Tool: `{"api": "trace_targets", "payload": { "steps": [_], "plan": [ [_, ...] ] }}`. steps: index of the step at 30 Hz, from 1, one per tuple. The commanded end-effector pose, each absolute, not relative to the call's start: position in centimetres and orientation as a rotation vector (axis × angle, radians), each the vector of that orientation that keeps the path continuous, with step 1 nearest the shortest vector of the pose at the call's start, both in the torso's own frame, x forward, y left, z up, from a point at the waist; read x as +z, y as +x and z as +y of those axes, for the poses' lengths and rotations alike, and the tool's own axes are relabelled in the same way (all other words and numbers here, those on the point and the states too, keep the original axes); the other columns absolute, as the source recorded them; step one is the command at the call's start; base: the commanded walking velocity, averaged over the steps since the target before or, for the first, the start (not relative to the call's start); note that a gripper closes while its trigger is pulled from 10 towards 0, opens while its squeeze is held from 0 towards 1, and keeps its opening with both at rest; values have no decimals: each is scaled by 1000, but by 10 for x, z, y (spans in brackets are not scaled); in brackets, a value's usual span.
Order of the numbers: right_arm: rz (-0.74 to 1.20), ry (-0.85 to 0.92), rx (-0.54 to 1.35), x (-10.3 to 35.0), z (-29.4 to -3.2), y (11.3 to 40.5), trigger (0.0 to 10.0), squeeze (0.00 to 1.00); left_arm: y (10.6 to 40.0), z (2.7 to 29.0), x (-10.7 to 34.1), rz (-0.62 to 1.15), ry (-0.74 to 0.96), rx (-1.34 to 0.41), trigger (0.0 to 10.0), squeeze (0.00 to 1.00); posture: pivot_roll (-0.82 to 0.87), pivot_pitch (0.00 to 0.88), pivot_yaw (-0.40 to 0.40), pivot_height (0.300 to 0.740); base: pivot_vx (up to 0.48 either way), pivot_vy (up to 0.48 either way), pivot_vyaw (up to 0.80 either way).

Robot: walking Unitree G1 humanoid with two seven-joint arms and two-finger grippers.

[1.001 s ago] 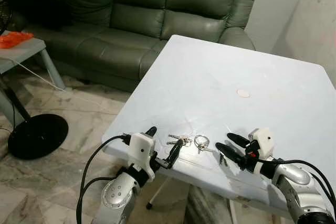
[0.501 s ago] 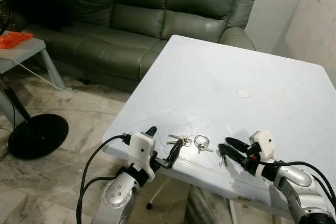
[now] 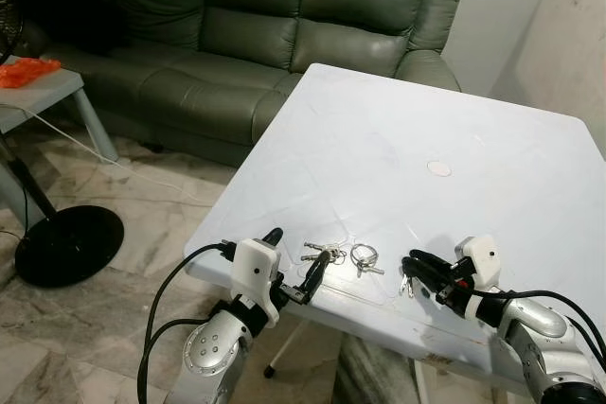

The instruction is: Hang keys on a hook

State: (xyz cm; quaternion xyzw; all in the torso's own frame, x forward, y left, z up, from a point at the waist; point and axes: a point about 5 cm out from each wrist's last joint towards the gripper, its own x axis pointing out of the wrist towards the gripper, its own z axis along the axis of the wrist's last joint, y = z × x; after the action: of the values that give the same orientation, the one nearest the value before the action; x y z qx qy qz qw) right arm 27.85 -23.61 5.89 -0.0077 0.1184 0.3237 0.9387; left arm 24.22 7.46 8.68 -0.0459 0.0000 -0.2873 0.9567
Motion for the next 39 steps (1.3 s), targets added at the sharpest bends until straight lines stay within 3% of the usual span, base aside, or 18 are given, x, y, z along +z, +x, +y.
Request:
{"api": "trace_targets", "payload": {
  "steps": [1,2,17,38,39],
  "plan": [
    [248,-28,634,60,-245,278,10000,1000,241,72,89,-2,-86,-603,10000,0,-14,45,-79,740,0,0,0],
    [247,-27,627,61,-246,279,10000,0,241,72,89,-2,-86,-602,10000,0,-14,45,-79,740,0,0,0],
    [192,90,647,67,-250,277,10000,0,240,72,88,3,-89,-598,10000,0,-17,50,-78,740,0,0,0],
    [242,20,649,62,-261,270,10000,0,239,72,89,2,-87,-604,10000,0,-19,50,-74,740,0,0,0],
    [244,18,646,62,-263,269,8824,0,239,72,89,2,-87,-603,10000,0,-18,50,-75,740,0,0,0]
  ]
}}
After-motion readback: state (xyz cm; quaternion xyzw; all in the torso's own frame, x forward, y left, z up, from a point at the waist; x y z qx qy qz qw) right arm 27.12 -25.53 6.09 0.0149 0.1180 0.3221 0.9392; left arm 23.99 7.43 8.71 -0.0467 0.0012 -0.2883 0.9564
